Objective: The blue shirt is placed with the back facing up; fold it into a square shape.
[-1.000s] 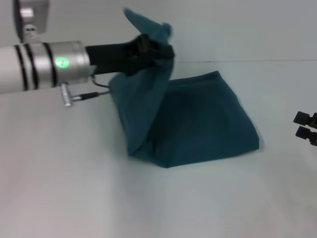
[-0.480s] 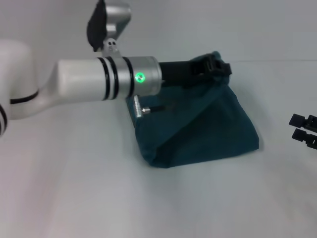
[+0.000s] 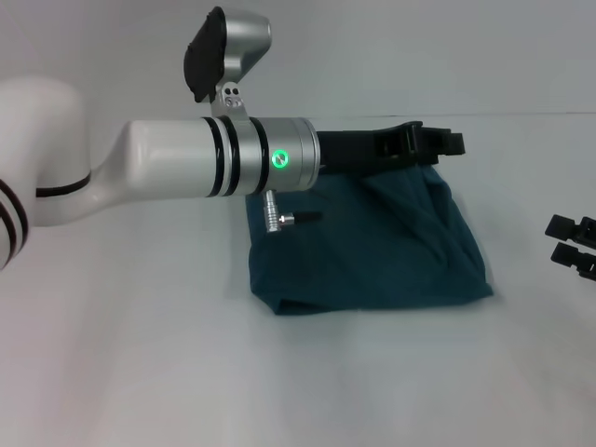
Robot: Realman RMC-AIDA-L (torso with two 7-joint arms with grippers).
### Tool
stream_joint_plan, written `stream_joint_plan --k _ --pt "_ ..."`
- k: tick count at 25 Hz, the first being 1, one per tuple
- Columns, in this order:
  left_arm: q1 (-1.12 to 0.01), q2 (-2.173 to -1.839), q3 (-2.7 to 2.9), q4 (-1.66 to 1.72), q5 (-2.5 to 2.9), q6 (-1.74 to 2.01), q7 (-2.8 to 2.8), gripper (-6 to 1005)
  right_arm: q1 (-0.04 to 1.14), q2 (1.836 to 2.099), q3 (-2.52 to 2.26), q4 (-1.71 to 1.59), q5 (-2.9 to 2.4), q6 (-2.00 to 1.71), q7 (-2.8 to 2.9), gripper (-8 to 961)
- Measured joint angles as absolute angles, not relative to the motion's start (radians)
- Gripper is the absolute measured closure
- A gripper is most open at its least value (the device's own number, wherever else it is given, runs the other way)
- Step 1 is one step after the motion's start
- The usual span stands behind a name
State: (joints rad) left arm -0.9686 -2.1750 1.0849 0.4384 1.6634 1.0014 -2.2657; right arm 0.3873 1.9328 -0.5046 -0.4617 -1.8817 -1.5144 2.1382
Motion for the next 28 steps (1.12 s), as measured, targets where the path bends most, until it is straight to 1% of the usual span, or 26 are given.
stream_joint_plan --k 4,8,11,14,15,18,20,28 --pt "-0.952 -2.174 1.083 0.448 1.625 1.037 -2.259 679 0.388 1.931 -0.505 -0.462 -1.886 -1.509 2.138 180" --pt "-0.858 -2.153 1.067 0.528 1.594 1.1 -2.291 518 0.397 1.924 -0.505 -0.464 -1.915 -1.507 2.15 180" --pt "-0.766 -2.12 1.047 0.608 1.595 1.154 -2.364 391 0.414 1.914 -0.505 -0.471 -1.952 -1.505 2.169 180" --pt "-0.695 -2.075 1.008 0.644 1.616 1.238 -2.426 251 0.442 1.897 -0.505 -0.477 -1.992 -1.506 2.198 180" --pt "-0.68 -2.065 0.989 0.647 1.631 1.262 -2.437 204 0.455 1.89 -0.505 -0.478 -2.005 -1.507 2.207 180" --pt "-0.642 -2.05 0.87 0.658 1.741 1.357 -2.454 169 0.503 1.874 -0.505 -0.488 -2.049 -1.504 2.232 180" --pt "-0.616 -2.048 0.784 0.68 1.834 1.417 -2.451 145 0.545 1.871 -0.506 -0.513 -2.091 -1.496 2.24 180" --pt "-0.541 -2.058 0.713 0.727 1.923 1.458 -2.423 145 0.724 1.899 -0.626 -0.592 -2.2 -1.34 2.233 179"
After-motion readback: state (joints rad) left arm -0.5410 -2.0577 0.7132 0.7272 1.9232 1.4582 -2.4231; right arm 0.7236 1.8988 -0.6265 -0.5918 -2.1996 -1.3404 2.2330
